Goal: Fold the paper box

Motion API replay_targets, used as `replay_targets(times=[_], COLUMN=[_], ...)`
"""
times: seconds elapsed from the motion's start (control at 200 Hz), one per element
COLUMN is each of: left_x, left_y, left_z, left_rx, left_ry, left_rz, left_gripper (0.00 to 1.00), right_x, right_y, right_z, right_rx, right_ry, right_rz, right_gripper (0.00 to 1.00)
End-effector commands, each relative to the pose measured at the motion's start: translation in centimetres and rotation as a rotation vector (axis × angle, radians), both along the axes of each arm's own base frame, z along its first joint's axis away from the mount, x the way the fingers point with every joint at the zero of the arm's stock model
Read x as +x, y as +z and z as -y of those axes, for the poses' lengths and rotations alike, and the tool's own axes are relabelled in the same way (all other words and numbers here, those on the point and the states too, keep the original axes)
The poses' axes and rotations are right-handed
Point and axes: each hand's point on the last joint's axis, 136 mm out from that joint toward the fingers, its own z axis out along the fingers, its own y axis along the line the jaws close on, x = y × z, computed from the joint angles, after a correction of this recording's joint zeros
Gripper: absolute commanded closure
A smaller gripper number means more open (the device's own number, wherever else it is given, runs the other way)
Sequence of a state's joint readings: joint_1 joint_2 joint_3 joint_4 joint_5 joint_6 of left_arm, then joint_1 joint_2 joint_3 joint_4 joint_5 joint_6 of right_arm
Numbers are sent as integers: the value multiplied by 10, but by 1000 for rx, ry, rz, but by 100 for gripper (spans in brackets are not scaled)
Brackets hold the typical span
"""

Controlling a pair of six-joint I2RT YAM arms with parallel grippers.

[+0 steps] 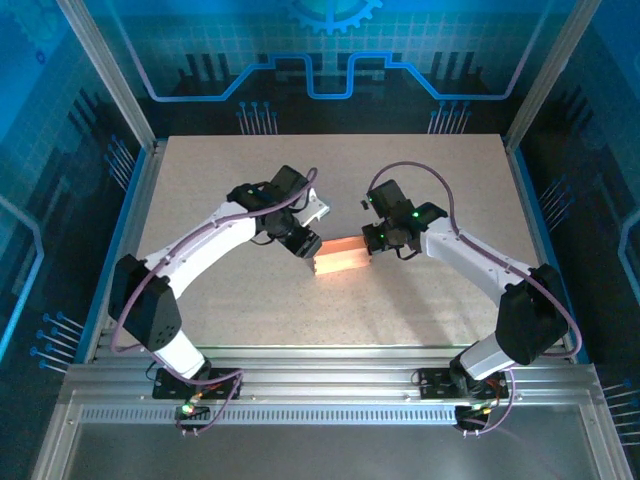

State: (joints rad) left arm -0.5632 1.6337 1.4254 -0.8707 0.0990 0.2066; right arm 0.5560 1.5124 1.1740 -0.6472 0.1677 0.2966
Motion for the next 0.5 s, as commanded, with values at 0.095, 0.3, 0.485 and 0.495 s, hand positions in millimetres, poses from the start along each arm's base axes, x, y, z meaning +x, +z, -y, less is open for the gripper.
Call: replay_targets(times=[0.095,0.3,0.485,0.495], left_x=[-5,-3,2,3], left_y=[4,-7,-15,-16], left_z=[10,16,18,18], left_rx=[33,74,105,110], left_ry=[-135,-190,-177,-174], left_rz=[16,30,22,21], left_gripper=[51,57,60,60], right_x=[-5,-4,-4,-4], right_y=[-2,-1,-1,-1], right_z=[-3,-3,-3,-3], right_rx=[8,8,11,11], right_ry=[4,2,4,3], right_rz=[-42,-40,-42,-41], right_gripper=[100,100,100,100])
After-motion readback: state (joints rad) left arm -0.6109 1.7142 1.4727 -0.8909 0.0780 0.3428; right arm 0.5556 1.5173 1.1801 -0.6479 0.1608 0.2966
